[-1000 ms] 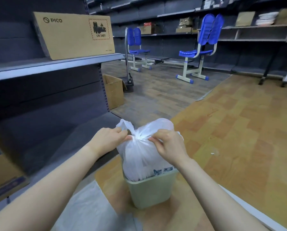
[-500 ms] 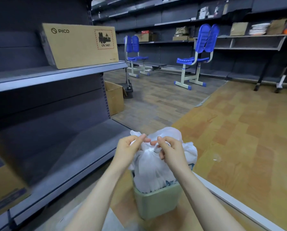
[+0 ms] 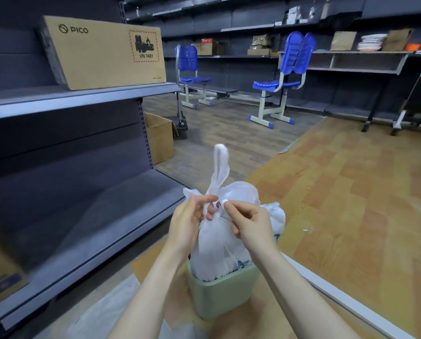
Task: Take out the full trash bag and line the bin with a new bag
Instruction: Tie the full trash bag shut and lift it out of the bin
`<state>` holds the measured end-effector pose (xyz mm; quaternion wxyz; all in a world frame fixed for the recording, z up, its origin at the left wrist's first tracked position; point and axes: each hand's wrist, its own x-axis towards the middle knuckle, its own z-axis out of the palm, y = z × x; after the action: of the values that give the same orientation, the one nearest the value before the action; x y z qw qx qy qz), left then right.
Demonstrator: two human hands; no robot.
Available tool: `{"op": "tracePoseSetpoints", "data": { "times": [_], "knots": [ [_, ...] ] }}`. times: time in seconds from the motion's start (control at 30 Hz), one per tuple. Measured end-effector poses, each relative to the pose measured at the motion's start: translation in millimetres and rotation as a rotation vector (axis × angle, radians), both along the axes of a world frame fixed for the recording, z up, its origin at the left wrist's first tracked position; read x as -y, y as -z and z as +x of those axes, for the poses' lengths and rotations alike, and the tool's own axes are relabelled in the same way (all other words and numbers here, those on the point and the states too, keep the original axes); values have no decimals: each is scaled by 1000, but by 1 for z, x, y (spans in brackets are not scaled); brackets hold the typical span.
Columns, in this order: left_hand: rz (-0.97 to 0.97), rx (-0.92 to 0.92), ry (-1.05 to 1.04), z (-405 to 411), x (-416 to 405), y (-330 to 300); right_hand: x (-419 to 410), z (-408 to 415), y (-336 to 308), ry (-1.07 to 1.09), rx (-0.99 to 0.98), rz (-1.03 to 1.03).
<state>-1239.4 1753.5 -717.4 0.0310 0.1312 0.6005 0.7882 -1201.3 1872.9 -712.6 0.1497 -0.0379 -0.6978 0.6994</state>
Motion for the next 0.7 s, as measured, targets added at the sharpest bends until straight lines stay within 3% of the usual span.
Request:
{"op": "tracePoseSetpoints", "data": {
  "times": [0.2,0.33,0.57,0.7],
  "knots": [
    [-194,-225,15,0,2,6,4,1,3,6,-51,16],
    [-244,-260,48,-2,-3,3,7,-4,5,154,-79,-79],
    [-227,-249,62,-1,-3,1,9,6,1,9,-14,-2],
    [-277,-250,73,2,-5,-1,9,15,-3,51,-42,40]
  ]
}}
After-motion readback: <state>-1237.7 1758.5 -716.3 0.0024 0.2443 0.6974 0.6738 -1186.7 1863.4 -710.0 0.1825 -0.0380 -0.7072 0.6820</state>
